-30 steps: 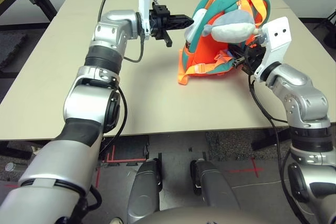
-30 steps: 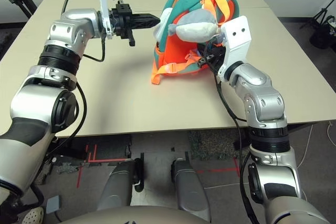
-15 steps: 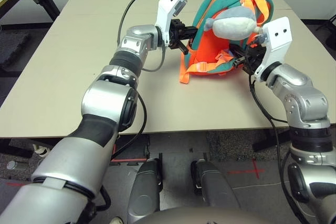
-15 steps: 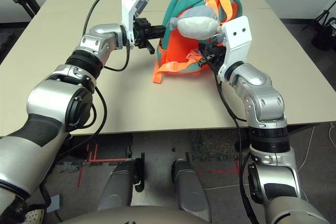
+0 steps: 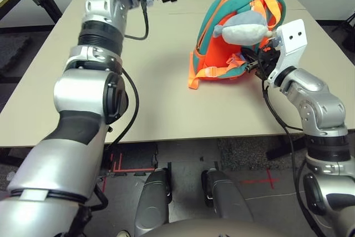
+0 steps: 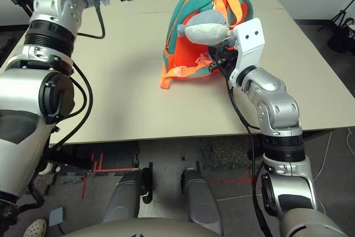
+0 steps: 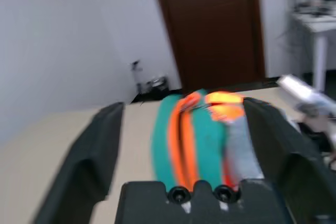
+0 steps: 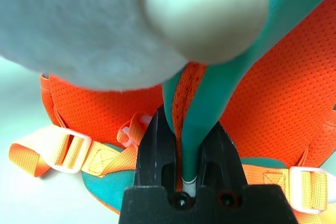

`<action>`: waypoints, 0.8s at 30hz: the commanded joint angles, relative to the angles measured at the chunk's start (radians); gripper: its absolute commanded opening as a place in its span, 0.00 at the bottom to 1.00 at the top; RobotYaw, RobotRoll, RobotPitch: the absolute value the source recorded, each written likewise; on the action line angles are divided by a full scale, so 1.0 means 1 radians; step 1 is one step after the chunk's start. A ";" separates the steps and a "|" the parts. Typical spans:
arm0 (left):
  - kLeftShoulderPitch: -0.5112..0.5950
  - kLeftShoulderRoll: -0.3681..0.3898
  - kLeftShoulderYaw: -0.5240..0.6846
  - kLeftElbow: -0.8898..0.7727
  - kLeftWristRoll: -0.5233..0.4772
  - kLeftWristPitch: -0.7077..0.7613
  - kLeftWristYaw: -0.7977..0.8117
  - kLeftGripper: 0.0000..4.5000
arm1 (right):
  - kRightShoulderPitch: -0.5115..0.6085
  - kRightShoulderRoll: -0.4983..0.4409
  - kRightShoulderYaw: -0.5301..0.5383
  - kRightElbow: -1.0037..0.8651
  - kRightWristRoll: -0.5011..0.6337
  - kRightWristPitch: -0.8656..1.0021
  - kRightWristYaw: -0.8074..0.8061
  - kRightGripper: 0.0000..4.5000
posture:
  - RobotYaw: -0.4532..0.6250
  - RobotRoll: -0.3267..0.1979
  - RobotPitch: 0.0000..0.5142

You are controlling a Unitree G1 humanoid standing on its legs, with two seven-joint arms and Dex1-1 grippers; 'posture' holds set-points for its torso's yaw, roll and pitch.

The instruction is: Put the pencil case into the backpack and zip it.

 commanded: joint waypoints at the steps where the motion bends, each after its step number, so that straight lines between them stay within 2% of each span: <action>1: 0.023 -0.025 -0.057 -0.095 0.001 0.010 -0.044 1.00 | 0.008 -0.002 0.007 0.017 -0.012 0.003 0.002 0.04 | 0.21 0.62 0.24; 13: 0.035 -0.082 -0.211 -0.109 0.084 -0.076 -0.067 1.00 | 0.020 -0.010 -0.002 0.007 -0.013 0.007 -0.002 0.04 | 0.19 0.62 0.23; 24: 0.041 -0.119 -0.306 0.006 0.218 -0.183 0.030 1.00 | 0.023 -0.007 -0.001 0.006 -0.013 0.007 -0.004 0.04 | 0.19 0.62 0.23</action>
